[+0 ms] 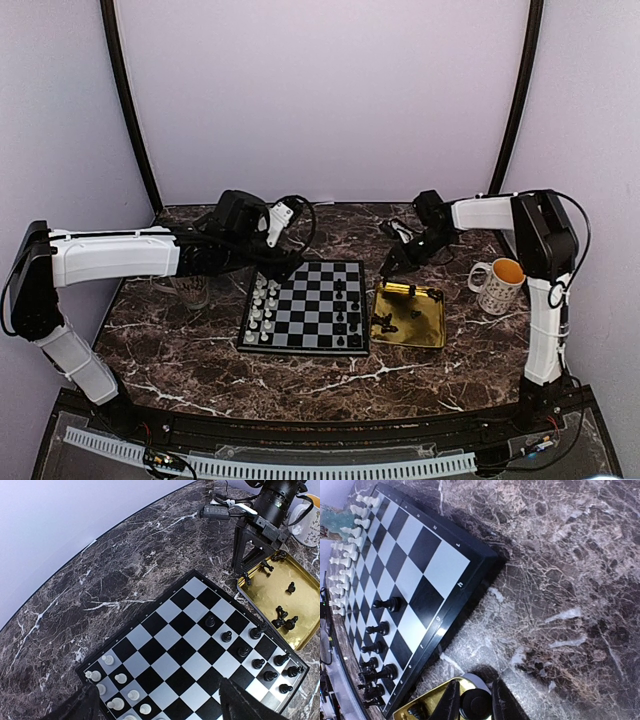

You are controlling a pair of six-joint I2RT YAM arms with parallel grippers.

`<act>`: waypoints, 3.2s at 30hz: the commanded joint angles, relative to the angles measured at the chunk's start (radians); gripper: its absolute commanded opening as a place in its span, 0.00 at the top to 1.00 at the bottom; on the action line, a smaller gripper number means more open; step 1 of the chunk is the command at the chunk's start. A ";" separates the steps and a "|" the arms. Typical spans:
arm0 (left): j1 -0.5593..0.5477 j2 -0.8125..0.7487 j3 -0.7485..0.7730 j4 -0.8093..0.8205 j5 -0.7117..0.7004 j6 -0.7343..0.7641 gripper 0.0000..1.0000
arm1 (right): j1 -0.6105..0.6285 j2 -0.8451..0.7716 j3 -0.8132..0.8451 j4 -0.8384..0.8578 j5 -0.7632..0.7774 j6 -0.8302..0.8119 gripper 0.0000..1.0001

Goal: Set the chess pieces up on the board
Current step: Pick up the queen from the storage box, then pass from the right arm to the left

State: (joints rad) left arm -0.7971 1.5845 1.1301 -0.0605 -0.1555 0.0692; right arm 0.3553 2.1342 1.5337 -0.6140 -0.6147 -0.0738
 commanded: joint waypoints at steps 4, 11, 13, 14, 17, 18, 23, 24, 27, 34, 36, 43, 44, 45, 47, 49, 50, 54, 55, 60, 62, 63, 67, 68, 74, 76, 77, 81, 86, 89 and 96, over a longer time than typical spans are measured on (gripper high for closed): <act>-0.106 -0.051 -0.082 0.215 0.030 0.118 0.20 | -0.069 -0.188 -0.115 0.132 -0.244 0.123 0.86; -0.272 -0.018 -0.109 0.419 -0.124 0.336 0.29 | -0.072 -0.294 -0.258 0.299 -0.509 0.318 0.84; -0.295 0.009 -0.122 0.514 -0.123 0.376 0.30 | -0.071 -0.310 -0.295 0.345 -0.567 0.375 0.84; -0.304 0.026 -0.131 0.577 -0.111 0.399 0.30 | -0.070 -0.316 -0.309 0.363 -0.593 0.403 0.84; -0.312 0.098 -0.141 0.747 -0.059 0.462 0.32 | -0.066 -0.324 -0.364 0.470 -0.675 0.519 0.84; -0.312 0.127 -0.126 0.776 -0.042 0.478 0.33 | -0.067 -0.329 -0.389 0.509 -0.685 0.561 0.84; -0.317 0.260 -0.021 0.826 -0.005 0.538 0.35 | -0.063 -0.344 -0.507 0.776 -0.721 0.783 0.84; -0.317 0.281 0.001 0.826 -0.008 0.542 0.35 | -0.062 -0.347 -0.516 0.797 -0.724 0.804 0.84; -0.317 0.337 0.052 0.820 -0.001 0.562 0.37 | -0.059 -0.354 -0.520 0.801 -0.727 0.810 0.84; -0.317 0.415 0.104 0.823 -0.032 0.549 0.45 | -0.048 -0.368 -0.529 0.808 -0.725 0.819 0.82; -0.317 0.428 0.111 0.830 -0.047 0.544 0.48 | -0.047 -0.371 -0.532 0.812 -0.726 0.824 0.81; -0.317 0.468 0.149 0.839 -0.098 0.548 0.58 | -0.040 -0.367 -0.534 0.820 -0.726 0.827 0.81; -0.317 0.474 0.152 0.844 -0.106 0.549 0.59 | -0.039 -0.367 -0.533 0.823 -0.728 0.830 0.81; -0.317 0.479 0.156 0.852 -0.113 0.548 0.60 | -0.039 -0.367 -0.533 0.824 -0.728 0.831 0.81; -0.317 0.491 0.166 0.862 -0.125 0.547 0.61 | -0.038 -0.366 -0.533 0.825 -0.728 0.832 0.81; -0.317 0.503 0.181 0.869 -0.142 0.540 0.63 | -0.037 -0.364 -0.532 0.826 -0.727 0.832 0.81; -0.317 0.508 0.186 0.877 -0.151 0.536 0.64 | -0.036 -0.363 -0.532 0.827 -0.728 0.833 0.81; -0.317 0.519 0.193 0.897 -0.181 0.525 0.67 | -0.036 -0.361 -0.532 0.830 -0.729 0.836 0.81; -0.316 0.519 0.191 0.900 -0.182 0.522 0.68 | -0.036 -0.360 -0.532 0.830 -0.729 0.837 0.81; -0.317 0.514 0.176 0.941 -0.217 0.500 0.66 | -0.036 -0.355 -0.532 0.833 -0.732 0.839 0.81; -0.317 0.508 0.165 0.973 -0.232 0.493 0.62 | -0.036 -0.352 -0.532 0.837 -0.732 0.842 0.81; -0.317 0.504 0.159 0.977 -0.230 0.493 0.63 | -0.036 -0.350 -0.530 0.838 -0.732 0.843 0.81; -0.317 0.496 0.157 0.966 -0.205 0.494 0.67 | -0.036 -0.350 -0.529 0.839 -0.732 0.847 0.81; -0.317 0.494 0.158 0.965 -0.199 0.492 0.68 | -0.036 -0.349 -0.529 0.841 -0.733 0.847 0.81; -0.318 0.490 0.157 0.958 -0.176 0.482 0.74 | -0.036 -0.353 -0.531 0.843 -0.733 0.849 0.81; -0.320 0.489 0.153 0.973 -0.185 0.482 0.74 | -0.036 -0.352 -0.530 0.849 -0.735 0.854 0.81; -0.321 0.489 0.150 0.984 -0.195 0.482 0.72 | -0.036 -0.351 -0.531 0.854 -0.735 0.859 0.81; -0.329 0.488 0.135 1.037 -0.224 0.499 0.64 | -0.036 -0.346 -0.532 0.878 -0.737 0.886 0.81; -0.335 0.486 0.130 1.045 -0.215 0.508 0.70 | -0.035 -0.344 -0.533 0.892 -0.737 0.898 0.81; -0.334 0.488 0.131 1.039 -0.208 0.504 0.74 | -0.036 -0.348 -0.534 0.893 -0.738 0.900 0.81; -0.335 0.486 0.126 1.050 -0.220 0.494 0.86 | -0.036 -0.350 -0.532 0.902 -0.740 0.904 0.81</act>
State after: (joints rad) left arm -1.1259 2.1094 1.2663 0.9352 -0.3748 0.5716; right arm 0.3103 1.7885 1.0096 0.2493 -1.3388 0.8295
